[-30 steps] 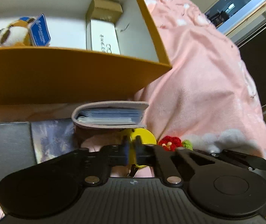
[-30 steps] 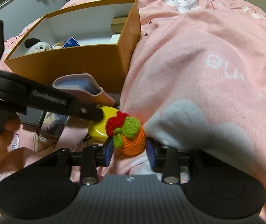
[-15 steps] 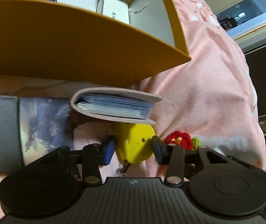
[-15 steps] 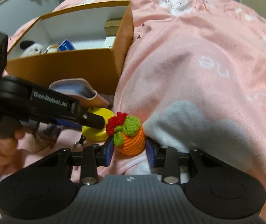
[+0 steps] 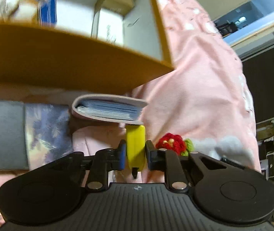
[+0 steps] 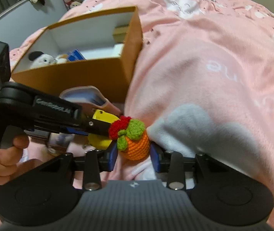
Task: Organize objects
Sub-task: 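Lift the tape measure and crocheted orange toward the orange box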
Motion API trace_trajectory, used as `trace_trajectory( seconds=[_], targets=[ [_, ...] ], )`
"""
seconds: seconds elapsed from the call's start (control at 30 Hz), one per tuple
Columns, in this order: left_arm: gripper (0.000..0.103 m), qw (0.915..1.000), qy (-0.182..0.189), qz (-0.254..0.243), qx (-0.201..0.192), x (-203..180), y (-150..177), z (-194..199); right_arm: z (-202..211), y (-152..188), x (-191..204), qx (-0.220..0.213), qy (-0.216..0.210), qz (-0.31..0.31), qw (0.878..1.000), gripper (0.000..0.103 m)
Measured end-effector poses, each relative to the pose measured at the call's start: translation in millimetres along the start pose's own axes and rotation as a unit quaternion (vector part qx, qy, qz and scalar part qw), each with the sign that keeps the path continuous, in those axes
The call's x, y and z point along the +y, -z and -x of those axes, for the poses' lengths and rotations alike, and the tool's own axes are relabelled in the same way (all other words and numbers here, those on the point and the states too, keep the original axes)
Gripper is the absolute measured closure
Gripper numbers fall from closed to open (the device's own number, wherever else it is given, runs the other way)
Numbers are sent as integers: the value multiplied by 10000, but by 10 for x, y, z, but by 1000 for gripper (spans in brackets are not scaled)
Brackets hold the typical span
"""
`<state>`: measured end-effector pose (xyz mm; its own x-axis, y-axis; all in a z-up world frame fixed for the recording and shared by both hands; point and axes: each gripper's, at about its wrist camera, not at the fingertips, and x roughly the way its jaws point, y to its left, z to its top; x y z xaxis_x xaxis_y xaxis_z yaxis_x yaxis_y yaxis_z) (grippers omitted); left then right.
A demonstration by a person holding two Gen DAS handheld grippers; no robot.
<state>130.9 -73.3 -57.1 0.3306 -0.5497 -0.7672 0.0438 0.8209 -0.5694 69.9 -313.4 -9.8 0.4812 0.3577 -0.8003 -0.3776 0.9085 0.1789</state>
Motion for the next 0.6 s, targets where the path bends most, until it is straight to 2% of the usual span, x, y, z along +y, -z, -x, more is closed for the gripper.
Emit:
trace_trajectory(
  seconds=[0.3, 0.4, 0.6],
  targets=[
    [81, 9932, 34, -429, -1078, -67, -14, 745, 306, -315, 321, -505, 4, 623, 9968, 65],
    [81, 9906, 105, -446, -1292, 14, -128, 906, 358, -541, 452, -682, -33, 913, 9935, 65],
    [81, 9862, -128, -583, -1544, 142, -528, 1241, 270, -1059, 780, -943, -211, 1522, 9836, 65]
  ],
)
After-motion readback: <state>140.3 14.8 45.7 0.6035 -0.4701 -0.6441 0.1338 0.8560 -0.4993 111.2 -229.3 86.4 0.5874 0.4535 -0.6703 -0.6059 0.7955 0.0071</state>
